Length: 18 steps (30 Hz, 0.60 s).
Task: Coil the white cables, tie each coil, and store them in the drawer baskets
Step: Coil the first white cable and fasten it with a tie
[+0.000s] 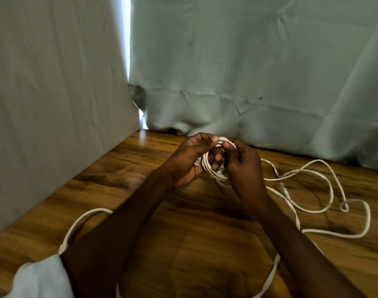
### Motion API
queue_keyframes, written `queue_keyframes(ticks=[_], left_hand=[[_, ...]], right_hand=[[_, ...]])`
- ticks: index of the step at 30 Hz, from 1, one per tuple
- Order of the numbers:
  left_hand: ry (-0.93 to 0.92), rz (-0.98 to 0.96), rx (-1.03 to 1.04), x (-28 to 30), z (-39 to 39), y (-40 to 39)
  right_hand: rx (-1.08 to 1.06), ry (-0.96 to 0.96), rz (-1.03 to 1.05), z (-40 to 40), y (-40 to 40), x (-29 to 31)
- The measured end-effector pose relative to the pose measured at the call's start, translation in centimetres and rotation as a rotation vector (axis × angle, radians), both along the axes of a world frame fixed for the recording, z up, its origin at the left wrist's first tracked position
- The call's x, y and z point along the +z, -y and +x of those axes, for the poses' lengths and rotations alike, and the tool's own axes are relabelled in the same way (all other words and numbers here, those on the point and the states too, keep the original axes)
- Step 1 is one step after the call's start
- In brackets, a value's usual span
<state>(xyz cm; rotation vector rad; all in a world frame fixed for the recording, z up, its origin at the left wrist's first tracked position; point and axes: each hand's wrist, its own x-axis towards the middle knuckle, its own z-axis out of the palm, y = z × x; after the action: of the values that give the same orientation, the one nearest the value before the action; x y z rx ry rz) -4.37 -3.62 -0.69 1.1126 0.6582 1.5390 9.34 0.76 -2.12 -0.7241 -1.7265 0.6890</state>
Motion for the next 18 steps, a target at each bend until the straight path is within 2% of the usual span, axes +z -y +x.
queue_keyframes(ticks=[2,4,8,13,15,18], left_hand=[[0.028,0.000,-0.025,0.1,0.1,0.1],[0.103,-0.016,-0.060,0.0,0.4,0.1],[0.208,-0.041,-0.059,-0.4,1.1,0.0],[0.277,-0.014,-0.097,-0.5,1.2,-0.3],[0.306,-0.011,-0.122,-0.6,1.2,-0.4],[0.341,-0.019,-0.139,-0.7,1.2,-0.7]], right_hand=[[-0.081,-0.003,0.083,0.2,0.4,0.1],[-0.065,-0.075,0.096,0.2,0.7,0.2],[0.025,-0.201,0.034,-0.1,0.7,0.2],[0.020,-0.311,-0.023,-0.4,1.0,0.3],[0.085,-0.417,-0.136,-0.7,1.2,0.5],[0.242,-0.610,-0.465,-0.9,1.4,1.0]])
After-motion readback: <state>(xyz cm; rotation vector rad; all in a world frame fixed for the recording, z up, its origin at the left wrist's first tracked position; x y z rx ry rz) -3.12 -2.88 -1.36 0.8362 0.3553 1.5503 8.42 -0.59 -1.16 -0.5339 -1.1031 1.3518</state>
